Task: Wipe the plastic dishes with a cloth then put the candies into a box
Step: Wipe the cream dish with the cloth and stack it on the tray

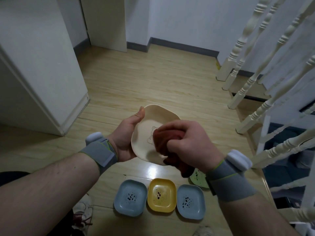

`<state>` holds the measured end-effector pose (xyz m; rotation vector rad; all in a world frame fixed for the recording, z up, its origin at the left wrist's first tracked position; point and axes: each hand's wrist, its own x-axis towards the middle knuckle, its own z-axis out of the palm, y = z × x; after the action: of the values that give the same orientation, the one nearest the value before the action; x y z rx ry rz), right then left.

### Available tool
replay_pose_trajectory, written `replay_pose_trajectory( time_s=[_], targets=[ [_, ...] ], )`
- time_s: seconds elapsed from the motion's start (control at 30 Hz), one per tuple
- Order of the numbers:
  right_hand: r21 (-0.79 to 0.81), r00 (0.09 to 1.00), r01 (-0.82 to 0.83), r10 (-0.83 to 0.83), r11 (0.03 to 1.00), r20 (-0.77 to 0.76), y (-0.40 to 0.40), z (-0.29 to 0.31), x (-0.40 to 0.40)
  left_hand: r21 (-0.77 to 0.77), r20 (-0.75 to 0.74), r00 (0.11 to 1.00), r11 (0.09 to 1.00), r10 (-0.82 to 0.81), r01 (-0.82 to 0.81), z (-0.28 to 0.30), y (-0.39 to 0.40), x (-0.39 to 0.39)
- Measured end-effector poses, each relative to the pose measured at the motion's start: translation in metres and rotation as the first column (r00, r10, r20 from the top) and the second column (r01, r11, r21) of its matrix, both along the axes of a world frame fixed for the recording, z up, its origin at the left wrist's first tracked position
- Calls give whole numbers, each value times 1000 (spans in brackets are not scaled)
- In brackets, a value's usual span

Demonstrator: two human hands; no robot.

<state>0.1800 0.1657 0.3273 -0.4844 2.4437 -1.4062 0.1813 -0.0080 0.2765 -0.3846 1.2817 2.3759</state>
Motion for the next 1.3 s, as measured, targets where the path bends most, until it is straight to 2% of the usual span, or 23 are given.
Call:
replay_pose_trajectory(
  time_s=[0.07, 0.23, 0.37, 0.53, 0.63, 0.83, 0.93, 1.1, 1.17, 1.2, 1.3],
  targets=[
    [-139, 991, 104, -90, 985, 100, 12, 4, -7, -19, 7, 997, 997, 76, -75, 0, -6, -4],
    [-78, 982, 185, -182, 980, 47, 25, -6, -21, -18, 36, 983, 984, 178, -177, 1, -15, -11],
    [15, 996, 76, -77, 997, 45, 30, -11, -22, 32, 29, 974, 974, 225, -226, 5, -28, -15],
    [142, 994, -106, 104, 984, 23, 32, -5, -17, -43, 82, 977, 980, 196, -193, 3, -36, -17],
    [161, 981, -189, 180, 969, 71, 38, 5, -18, -71, 92, 980, 983, 175, -168, 5, -40, -18],
    [243, 969, -245, 239, 939, 55, 42, 10, -17, -43, 88, 977, 981, 193, -190, 4, -45, -21],
    [238, 974, -226, 212, 945, 82, 37, -2, -17, -79, 102, 980, 984, 169, -161, 0, -38, -20],
    [250, 985, -170, 175, 953, 0, 30, -11, -16, -142, 114, 982, 981, 149, -132, -1, -32, -21],
    [262, 986, -158, 168, 952, -17, 29, -11, -17, -324, 65, 977, 931, 201, -170, -1, -34, -24],
    [255, 986, -159, 167, 954, -11, 29, -11, -17, -473, -14, 974, 857, 224, -204, -2, -35, -26],
    [273, 985, -165, 172, 948, 1, 28, -11, -17, -798, -318, 941, 505, 111, -330, -5, -36, -29]
  ],
)
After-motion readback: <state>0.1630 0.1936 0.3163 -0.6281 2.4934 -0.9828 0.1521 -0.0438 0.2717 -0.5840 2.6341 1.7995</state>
